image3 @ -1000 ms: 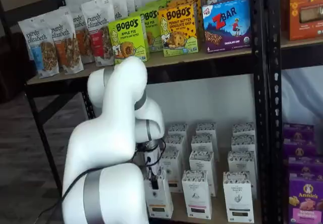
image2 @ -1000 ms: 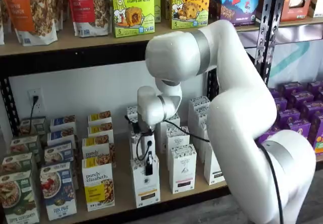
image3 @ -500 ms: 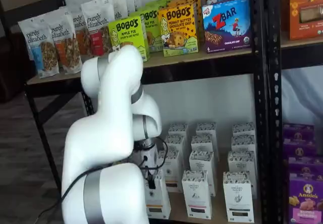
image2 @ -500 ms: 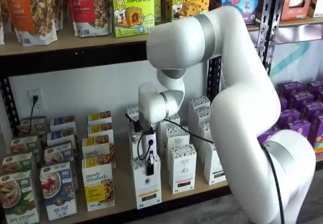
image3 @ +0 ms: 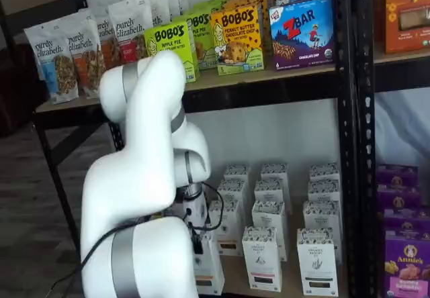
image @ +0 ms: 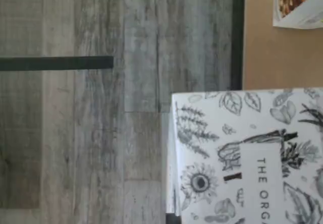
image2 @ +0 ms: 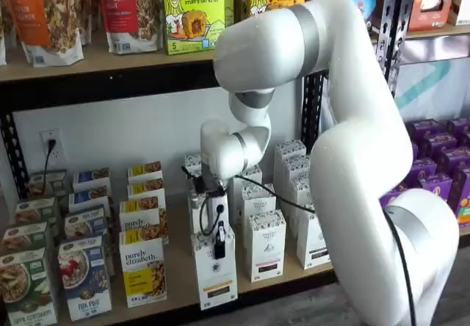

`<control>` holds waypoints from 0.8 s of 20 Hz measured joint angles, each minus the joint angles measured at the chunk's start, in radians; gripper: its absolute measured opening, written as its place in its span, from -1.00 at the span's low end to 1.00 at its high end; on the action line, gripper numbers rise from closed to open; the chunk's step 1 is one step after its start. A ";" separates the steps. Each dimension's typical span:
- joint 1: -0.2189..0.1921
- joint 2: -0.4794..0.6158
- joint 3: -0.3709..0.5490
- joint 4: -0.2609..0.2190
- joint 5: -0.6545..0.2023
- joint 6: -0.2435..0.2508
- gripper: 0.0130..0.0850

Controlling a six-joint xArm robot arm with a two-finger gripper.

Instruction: Pick up the white box with a yellow strip in the middle, on the bottom shelf, the fourth box from the left

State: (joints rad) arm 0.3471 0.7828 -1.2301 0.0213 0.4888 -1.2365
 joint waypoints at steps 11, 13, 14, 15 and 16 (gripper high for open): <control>0.017 -0.100 0.113 0.007 -0.020 0.011 0.00; 0.018 -0.119 0.129 0.004 -0.021 0.014 0.00; 0.018 -0.129 0.138 0.003 -0.021 0.016 0.00; 0.019 -0.139 0.147 0.000 -0.021 0.019 0.00; 0.020 -0.148 0.155 -0.004 -0.021 0.023 0.00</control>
State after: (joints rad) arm 0.3666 0.6347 -1.0747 0.0177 0.4675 -1.2139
